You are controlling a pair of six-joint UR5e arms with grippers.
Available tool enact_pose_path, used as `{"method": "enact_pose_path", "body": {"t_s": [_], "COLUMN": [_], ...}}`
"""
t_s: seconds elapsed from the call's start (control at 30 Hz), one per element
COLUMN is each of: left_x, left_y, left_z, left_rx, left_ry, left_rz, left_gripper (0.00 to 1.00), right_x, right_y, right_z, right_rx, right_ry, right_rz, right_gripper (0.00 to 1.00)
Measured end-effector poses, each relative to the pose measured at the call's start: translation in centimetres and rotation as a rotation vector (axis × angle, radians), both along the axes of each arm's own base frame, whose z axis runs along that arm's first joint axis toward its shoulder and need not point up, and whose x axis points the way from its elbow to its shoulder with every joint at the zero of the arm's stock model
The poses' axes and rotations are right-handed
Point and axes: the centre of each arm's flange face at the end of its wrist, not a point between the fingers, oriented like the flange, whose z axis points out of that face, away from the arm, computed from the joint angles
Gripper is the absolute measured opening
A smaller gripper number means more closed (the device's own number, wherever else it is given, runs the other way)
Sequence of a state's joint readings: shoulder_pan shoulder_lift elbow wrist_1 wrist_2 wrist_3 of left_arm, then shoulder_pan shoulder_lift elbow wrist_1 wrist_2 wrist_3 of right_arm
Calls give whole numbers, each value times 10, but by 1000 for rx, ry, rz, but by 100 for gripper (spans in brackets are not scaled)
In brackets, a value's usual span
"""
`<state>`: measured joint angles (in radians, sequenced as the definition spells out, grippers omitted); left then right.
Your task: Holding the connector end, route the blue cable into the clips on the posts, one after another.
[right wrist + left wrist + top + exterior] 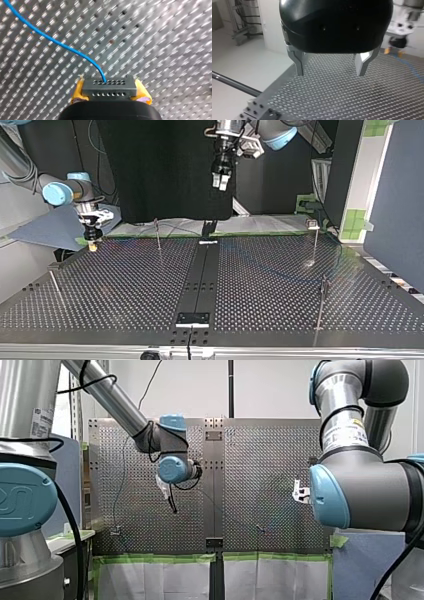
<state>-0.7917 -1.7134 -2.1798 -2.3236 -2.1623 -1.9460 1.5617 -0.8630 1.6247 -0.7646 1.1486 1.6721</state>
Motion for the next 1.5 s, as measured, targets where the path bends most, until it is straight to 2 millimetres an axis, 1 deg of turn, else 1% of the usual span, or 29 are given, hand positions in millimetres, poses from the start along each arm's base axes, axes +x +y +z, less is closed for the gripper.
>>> {"method": "enact_pose_path", "body": {"t_s": [0.07, 0.13, 0.27, 0.47, 0.67, 1.5], "left_x": [-3, -6, -14, -29, -31, -32], "left_y": [2, 4, 14, 29, 31, 31], "left_z": [-13, -22, -38, -54, -57, -57], "left_rx": [12, 21, 46, 87, 95, 95], "left_ry": [13, 22, 46, 78, 84, 84], "left_rz": [-10, -15, -13, -12, -12, -13], "left_gripper": [100, 100, 100, 100, 100, 100], "right_x": [5, 8, 12, 16, 16, 16], "right_y": [2, 3, 5, 7, 7, 7], "right_z": [9, 10, 2, -15, -18, -18], "right_rx": [-14, -20, -11, 15, 20, 21], "right_ry": [-7, -12, -18, -26, -27, -27], "right_rz": [8, 11, 7, 5, 5, 5], "right_gripper": [0, 0, 0, 0, 0, 0]}}
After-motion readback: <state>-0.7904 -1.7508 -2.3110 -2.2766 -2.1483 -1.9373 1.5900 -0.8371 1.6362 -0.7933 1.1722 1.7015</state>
